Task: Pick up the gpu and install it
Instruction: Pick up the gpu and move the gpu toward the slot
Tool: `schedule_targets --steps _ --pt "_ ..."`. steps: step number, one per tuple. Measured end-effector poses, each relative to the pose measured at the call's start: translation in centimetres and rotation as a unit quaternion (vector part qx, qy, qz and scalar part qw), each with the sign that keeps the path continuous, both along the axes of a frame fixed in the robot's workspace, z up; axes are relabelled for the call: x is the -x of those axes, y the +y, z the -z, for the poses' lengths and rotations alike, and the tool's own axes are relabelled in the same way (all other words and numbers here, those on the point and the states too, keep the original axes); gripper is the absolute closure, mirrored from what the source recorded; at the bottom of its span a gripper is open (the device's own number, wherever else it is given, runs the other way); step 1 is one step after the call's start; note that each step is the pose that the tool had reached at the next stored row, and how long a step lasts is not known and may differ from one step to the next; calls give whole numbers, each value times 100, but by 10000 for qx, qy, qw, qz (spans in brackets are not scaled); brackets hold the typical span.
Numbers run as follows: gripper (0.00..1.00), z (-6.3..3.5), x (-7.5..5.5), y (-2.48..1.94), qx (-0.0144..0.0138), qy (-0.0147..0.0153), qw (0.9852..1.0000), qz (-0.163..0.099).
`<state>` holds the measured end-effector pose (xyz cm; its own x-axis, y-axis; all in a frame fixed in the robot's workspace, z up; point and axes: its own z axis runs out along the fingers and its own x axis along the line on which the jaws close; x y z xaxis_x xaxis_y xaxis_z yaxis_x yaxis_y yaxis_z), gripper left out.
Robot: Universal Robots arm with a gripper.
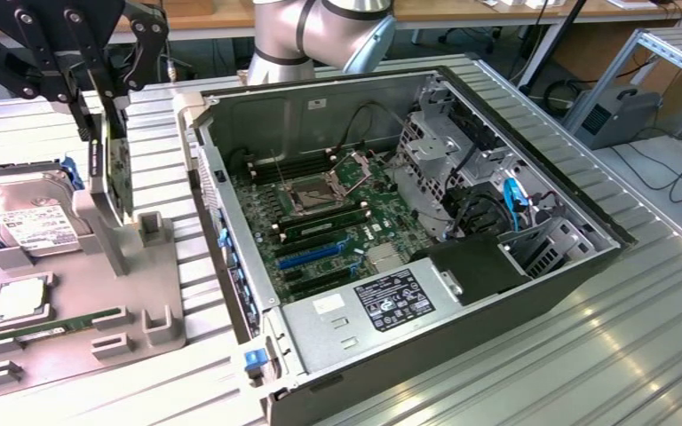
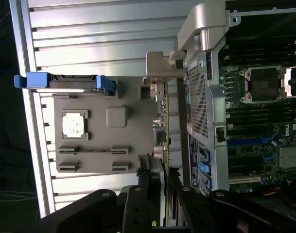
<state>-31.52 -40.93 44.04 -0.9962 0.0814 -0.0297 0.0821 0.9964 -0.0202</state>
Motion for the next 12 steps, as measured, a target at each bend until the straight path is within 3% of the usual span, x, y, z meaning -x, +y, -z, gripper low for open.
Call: schedule_targets --steps 12 --pt "73 0 -107 0 0 0 10000 0"
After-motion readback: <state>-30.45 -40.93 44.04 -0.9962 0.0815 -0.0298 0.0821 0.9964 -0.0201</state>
